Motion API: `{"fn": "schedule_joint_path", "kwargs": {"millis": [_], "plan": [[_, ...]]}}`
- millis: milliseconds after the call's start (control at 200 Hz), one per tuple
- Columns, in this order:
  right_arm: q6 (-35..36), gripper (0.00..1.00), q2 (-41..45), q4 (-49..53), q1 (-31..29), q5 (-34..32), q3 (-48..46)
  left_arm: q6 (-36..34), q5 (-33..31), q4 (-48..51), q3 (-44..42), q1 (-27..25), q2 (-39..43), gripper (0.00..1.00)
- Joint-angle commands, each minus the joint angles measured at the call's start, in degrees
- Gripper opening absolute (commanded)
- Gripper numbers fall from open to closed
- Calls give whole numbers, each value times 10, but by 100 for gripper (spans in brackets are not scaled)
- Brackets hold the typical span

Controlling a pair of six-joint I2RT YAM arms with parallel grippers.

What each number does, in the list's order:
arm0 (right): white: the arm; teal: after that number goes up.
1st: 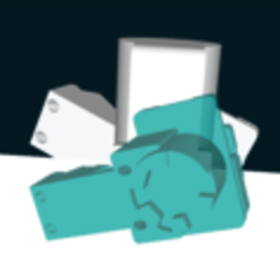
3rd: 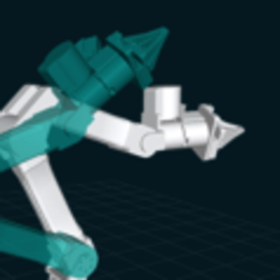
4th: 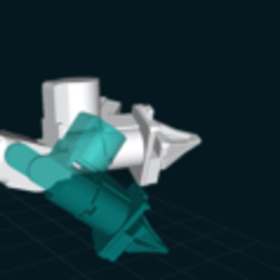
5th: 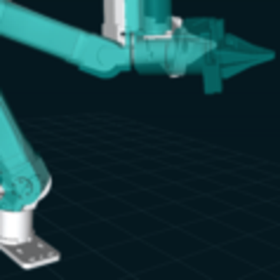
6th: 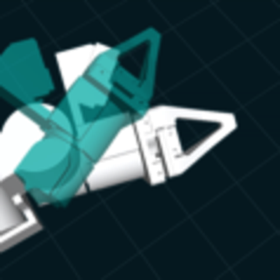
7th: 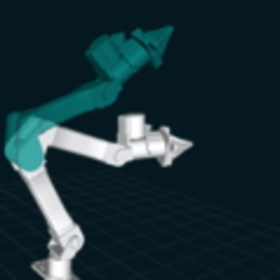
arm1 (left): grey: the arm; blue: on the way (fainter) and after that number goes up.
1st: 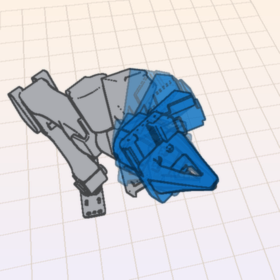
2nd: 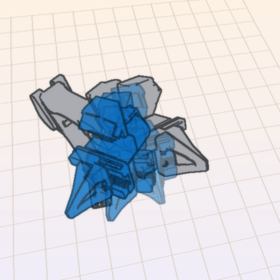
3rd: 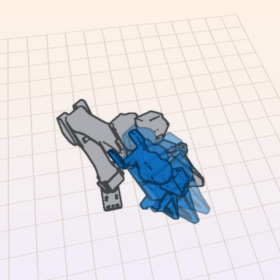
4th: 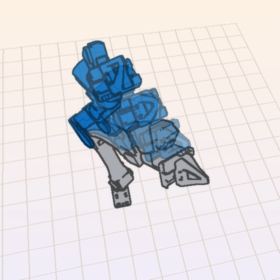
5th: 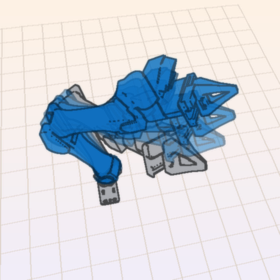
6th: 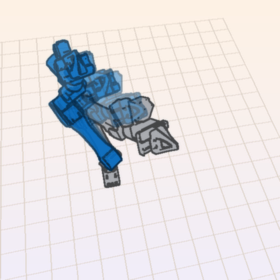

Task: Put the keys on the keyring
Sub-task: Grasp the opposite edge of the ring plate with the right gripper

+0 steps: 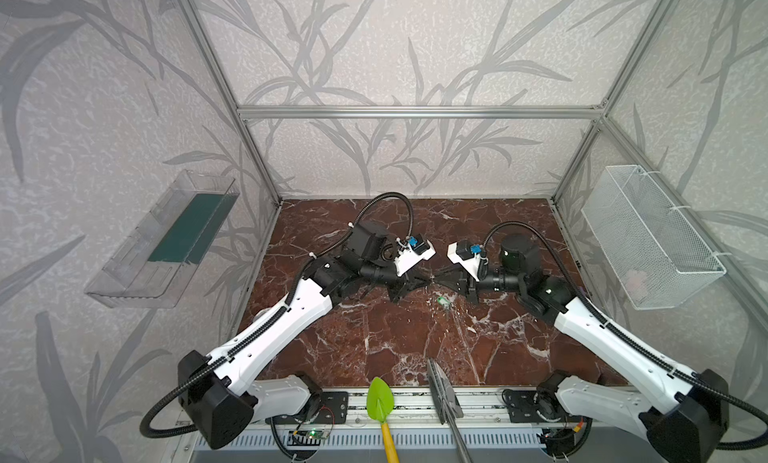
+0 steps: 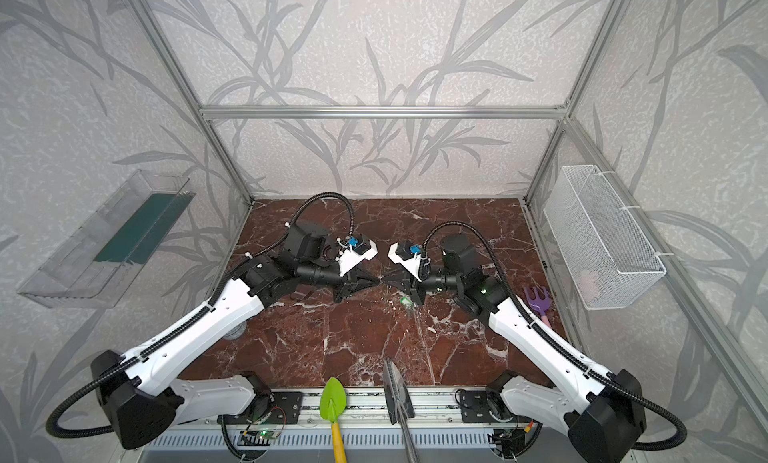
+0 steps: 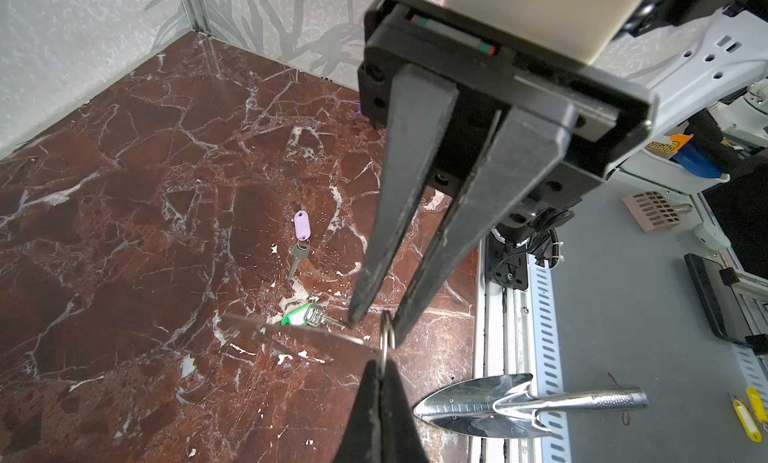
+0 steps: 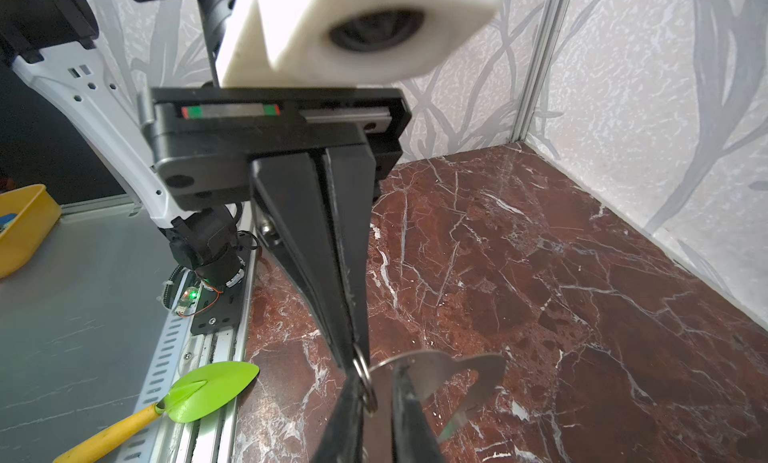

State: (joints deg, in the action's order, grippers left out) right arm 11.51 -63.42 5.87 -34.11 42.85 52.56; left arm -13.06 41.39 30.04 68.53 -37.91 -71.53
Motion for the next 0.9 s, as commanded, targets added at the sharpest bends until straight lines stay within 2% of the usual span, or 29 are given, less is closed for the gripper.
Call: {"fn": "schedule_joint_path", "kwargs": {"millis": [0, 290, 520, 665, 750, 895], "plan": [[5, 12, -3, 6, -3, 15, 21, -18, -2, 9, 20, -7, 16, 0], [8, 0, -8, 10, -4, 22, 24, -21, -10, 9, 19, -9, 18, 0], [-1, 0, -7, -1, -4, 18, 22, -14, -29, -7, 8, -9, 29, 0], [-15, 0, 0, -24, -4, -11, 17, 9, -64, -41, -20, -9, 49, 27], [-19, 0, 1, -34, -4, -24, 19, 26, -87, -77, -48, -8, 71, 32], [-33, 0, -3, -62, -4, -48, 22, 57, -131, -147, -98, -7, 111, 35]]}}
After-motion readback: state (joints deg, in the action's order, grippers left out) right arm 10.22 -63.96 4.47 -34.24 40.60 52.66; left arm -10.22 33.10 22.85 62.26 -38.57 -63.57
